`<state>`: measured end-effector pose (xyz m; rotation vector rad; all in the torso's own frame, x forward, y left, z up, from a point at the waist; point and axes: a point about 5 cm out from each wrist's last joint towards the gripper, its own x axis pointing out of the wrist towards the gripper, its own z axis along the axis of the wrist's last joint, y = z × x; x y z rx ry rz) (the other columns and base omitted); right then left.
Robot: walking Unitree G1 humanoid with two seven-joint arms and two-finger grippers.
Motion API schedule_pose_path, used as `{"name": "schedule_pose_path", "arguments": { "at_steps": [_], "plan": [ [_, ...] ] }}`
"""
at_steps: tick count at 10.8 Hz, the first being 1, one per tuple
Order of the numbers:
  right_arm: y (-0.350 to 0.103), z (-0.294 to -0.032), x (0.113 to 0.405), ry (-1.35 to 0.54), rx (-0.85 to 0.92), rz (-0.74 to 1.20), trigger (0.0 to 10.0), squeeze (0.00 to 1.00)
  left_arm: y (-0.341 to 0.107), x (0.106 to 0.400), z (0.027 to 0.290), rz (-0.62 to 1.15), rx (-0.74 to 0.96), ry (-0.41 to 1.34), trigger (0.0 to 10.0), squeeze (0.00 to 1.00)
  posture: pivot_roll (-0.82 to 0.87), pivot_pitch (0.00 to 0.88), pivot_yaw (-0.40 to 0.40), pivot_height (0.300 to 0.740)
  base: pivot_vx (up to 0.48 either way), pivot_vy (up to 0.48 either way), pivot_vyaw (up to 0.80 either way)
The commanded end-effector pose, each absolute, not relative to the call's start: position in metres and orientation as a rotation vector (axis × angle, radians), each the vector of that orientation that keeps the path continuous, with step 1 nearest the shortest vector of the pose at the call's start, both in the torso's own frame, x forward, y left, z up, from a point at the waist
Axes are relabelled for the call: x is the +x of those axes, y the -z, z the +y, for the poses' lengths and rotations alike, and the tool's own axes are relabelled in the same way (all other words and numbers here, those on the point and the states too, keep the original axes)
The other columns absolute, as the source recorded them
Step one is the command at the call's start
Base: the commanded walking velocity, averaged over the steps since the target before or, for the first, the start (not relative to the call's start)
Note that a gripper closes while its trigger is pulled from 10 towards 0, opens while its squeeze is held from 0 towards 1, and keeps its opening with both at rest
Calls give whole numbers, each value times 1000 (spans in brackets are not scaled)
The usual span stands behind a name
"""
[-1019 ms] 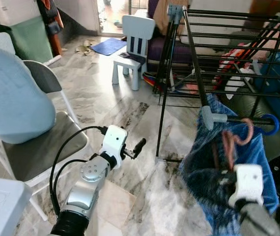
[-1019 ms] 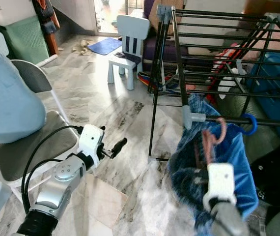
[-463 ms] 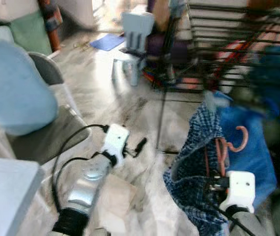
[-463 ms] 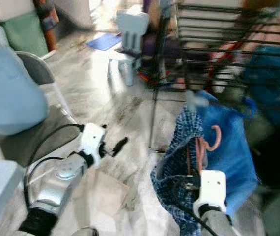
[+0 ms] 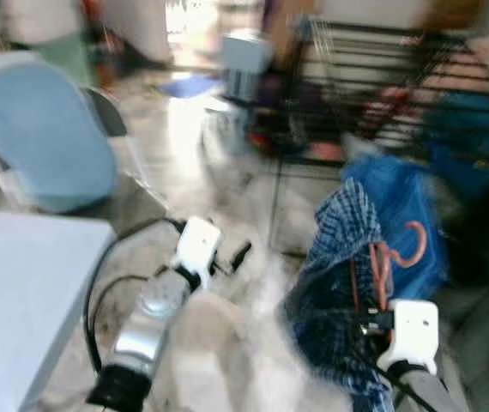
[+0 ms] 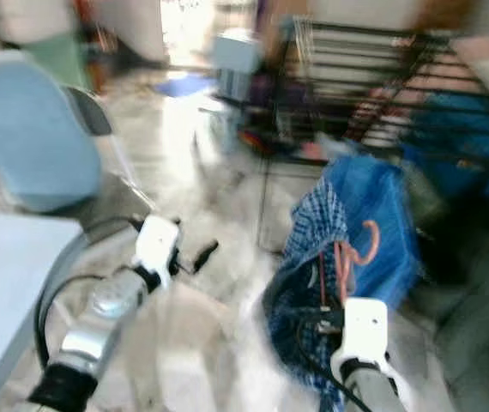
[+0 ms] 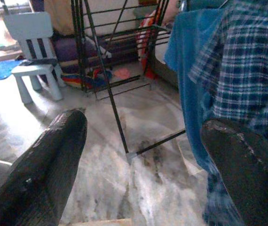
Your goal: Hang hanger
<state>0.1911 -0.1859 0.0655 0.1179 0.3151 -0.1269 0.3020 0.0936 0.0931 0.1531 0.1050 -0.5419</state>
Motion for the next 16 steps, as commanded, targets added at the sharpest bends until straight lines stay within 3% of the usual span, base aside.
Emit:
{"name": "schedule_pose_path", "arguments": {
  "at_steps": [1,5,13,16],
  "plan": [
    [-73,-187,195,124,107,281,10000,0,-96,302,88,89,150,558,10000,0,-10,0,-49,740,-262,0,0],
    [-73,-184,197,109,101,281,10000,0,-99,300,85,70,142,597,10000,0,-9,0,-47,740,0,0,0],
    [-76,-189,206,152,-104,254,10000,0,-96,300,85,89,156,595,10000,0,-5,0,-49,740,0,-480,0],
    [-77,-197,209,144,-65,277,10000,0,-95,300,85,90,158,593,10000,0,-4,0,-50,740,0,-480,0]
  ]
}}
